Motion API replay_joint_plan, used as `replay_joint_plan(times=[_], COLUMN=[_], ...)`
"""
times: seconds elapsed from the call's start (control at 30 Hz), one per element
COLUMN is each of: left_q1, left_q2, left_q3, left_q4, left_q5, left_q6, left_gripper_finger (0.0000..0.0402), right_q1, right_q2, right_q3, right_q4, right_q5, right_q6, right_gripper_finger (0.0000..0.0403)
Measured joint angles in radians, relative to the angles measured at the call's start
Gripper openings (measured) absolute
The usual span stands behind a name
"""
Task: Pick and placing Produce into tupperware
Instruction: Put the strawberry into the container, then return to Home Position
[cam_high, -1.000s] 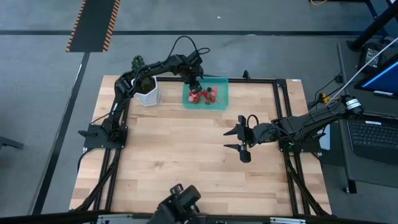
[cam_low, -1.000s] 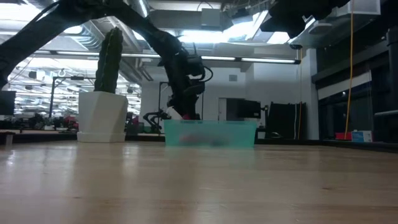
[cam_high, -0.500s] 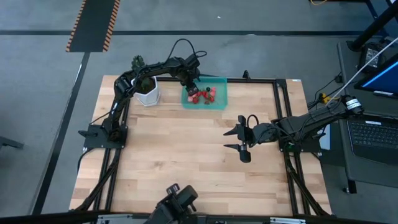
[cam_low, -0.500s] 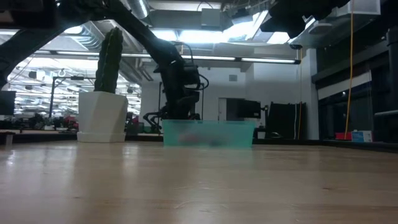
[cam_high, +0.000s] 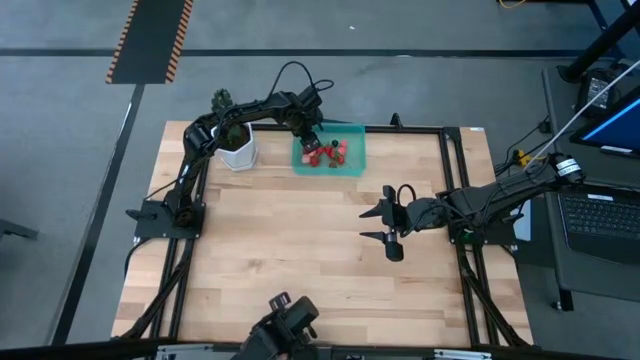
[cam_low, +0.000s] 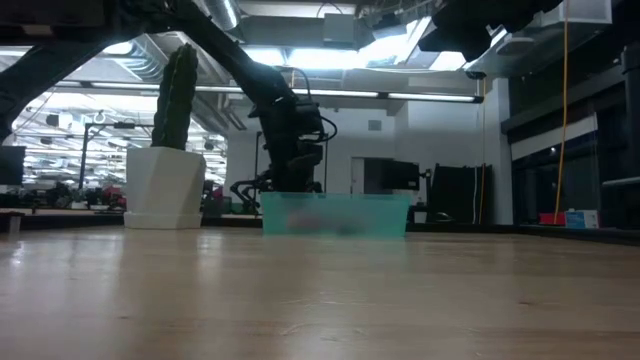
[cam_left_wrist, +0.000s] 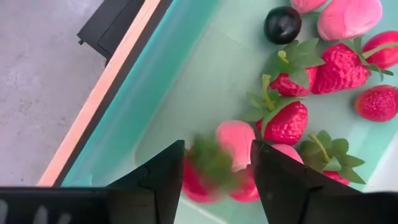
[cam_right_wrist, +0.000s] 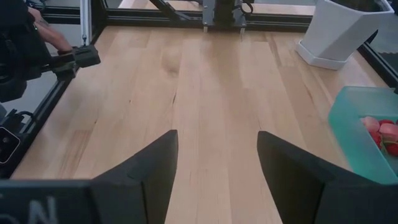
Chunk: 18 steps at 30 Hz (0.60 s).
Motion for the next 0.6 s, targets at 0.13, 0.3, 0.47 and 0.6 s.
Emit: replay_joint_plan(times=[0.13,0.3,0.47,0.6], left_q1=[0.000,0.000,-0.015,-0.032], left_q2=[0.000,0.000,-0.001,-0.002], left_q3=[0.000,0.027,0.112,0.181], left_q4=[0.005,-0.026,-0.154,-0.235], left_q5=[-0.019,-0.038,-0.036,-0.035], left_q6=[0.009,0.014,0.027,0.026], left_gripper_finger=[0.0191,0.0206,0.0208,0.0208], right_q1=[0.000,0.000,0.000,0.000], right_q2=[0.000,0.000,0.000,0.000], right_q3=[0.000,0.000,0.000,0.000], right_q4=[-0.001,-0.001,-0.001,-0.001], right_q5=[0.000,0.000,0.000,0.000], right_q6=[0.000,0.001,0.003,0.002], right_gripper_finger=[0.0222,0.0222,0.0222,0.0222])
